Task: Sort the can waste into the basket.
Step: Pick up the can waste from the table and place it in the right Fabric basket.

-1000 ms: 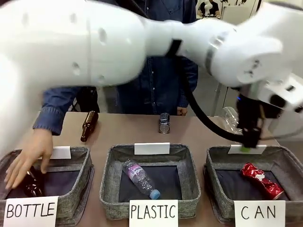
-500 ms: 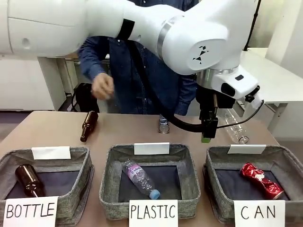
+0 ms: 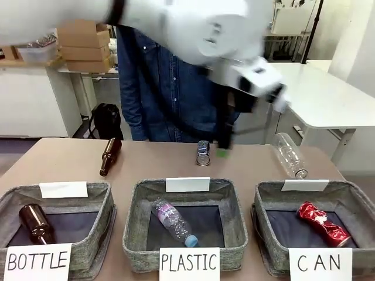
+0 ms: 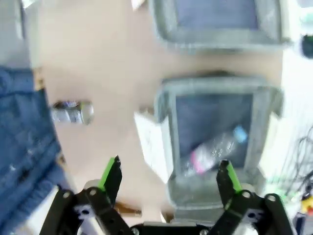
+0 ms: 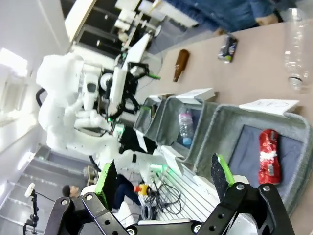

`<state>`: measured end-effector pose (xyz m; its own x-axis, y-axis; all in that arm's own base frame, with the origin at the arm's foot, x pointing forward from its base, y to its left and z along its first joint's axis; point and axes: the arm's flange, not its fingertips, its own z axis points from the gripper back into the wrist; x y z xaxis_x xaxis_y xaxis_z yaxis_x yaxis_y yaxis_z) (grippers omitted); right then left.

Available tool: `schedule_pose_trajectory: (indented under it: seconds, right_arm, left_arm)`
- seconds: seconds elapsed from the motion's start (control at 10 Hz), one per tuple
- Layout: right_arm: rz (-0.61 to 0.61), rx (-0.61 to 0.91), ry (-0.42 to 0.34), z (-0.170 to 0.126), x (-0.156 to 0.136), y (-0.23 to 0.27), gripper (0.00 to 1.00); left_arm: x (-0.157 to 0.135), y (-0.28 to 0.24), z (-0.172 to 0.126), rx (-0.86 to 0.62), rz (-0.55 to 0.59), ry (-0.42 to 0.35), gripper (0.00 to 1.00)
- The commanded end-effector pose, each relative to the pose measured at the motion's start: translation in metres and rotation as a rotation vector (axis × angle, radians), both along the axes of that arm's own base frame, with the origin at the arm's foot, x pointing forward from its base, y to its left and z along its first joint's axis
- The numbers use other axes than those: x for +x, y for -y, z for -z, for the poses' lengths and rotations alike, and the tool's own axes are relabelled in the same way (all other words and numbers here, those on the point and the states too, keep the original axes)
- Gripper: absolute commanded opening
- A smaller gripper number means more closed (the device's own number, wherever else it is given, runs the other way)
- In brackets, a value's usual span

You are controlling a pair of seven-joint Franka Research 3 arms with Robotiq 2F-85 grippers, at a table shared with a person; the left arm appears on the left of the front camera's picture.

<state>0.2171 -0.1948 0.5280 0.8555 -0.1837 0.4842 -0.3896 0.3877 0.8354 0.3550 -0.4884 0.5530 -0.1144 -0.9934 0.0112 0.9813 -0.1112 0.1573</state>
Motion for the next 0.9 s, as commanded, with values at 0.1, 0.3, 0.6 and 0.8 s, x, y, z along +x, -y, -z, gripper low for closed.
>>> schedule_pose_trajectory:
  seconds: [0.1, 0.3, 0.6, 0.8]
  right_arm:
    - [-0.165, 0.049, 0.004, -0.025, 0.042, -0.100, 1.00]
    - [-0.332, 0.133, 0.005, -0.039, 0.059, -0.170, 1.00]
    - [-0.503, 0.265, -0.078, -0.042, 0.076, -0.224, 1.00]
    - [-0.345, 0.158, -0.113, -0.031, 0.090, -0.218, 1.00]
  left_arm:
    - [-0.003, -0.197, -0.033, -0.021, -0.365, -0.072, 1.00]
    - [0.009, -0.320, -0.036, -0.280, -0.773, -0.287, 1.00]
    - [-0.013, -0.435, -0.002, -0.923, -1.204, -0.654, 1.00]
    - [-0.029, -0.483, 0.025, -1.426, -1.228, -0.782, 1.00]
